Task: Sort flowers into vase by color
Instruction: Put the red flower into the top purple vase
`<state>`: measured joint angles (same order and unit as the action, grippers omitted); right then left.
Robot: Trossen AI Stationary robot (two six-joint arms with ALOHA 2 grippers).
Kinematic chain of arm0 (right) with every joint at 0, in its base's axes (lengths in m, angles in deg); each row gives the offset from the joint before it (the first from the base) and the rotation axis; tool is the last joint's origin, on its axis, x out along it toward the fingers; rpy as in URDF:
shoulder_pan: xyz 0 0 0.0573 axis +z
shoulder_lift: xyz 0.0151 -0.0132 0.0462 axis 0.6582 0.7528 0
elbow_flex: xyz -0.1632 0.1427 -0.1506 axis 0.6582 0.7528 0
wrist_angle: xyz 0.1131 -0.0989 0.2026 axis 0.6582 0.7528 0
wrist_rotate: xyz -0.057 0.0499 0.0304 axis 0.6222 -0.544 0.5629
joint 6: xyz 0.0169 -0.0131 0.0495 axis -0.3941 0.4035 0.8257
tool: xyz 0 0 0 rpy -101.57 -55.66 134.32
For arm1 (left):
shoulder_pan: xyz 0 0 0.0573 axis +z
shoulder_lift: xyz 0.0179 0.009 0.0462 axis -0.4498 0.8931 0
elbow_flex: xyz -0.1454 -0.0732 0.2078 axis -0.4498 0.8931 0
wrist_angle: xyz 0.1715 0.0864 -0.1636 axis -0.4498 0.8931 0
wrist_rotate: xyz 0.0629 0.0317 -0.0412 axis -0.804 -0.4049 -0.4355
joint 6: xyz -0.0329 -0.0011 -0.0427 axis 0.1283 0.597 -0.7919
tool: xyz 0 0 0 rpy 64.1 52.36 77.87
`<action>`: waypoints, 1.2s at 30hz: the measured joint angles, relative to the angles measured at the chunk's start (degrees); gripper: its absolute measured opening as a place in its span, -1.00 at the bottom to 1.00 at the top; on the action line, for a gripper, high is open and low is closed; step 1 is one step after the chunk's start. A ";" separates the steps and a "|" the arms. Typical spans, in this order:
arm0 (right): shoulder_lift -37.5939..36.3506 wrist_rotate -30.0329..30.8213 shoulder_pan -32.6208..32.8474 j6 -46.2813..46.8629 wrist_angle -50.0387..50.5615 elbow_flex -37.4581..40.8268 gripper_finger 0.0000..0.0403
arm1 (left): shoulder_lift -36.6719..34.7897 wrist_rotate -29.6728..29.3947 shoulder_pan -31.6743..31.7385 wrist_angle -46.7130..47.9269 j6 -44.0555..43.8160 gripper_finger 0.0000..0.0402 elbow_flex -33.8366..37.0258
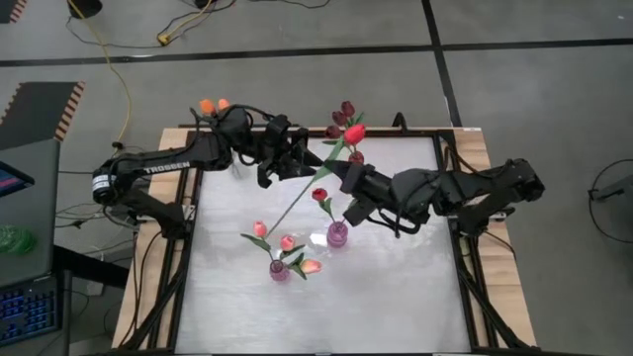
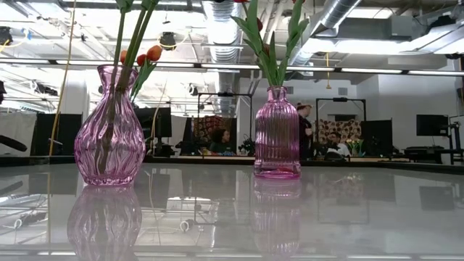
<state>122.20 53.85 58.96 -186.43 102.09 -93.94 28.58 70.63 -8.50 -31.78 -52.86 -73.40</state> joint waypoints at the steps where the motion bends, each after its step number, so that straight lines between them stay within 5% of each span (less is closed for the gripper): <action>1: 0.00 -1.08 -0.40 0.00 0.01 0.00 -0.83 | 0.00 0.02 -0.29 0.03 -0.15 -0.25 0.00; 36: 0.02 -4.35 -0.80 0.24 2.87 0.00 -0.83 | 0.20 0.49 -4.78 -2.51 -5.51 -0.25 0.04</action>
<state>122.22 49.50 58.15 -186.19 104.96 -93.94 28.78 71.12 -13.28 -34.29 -58.37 -73.35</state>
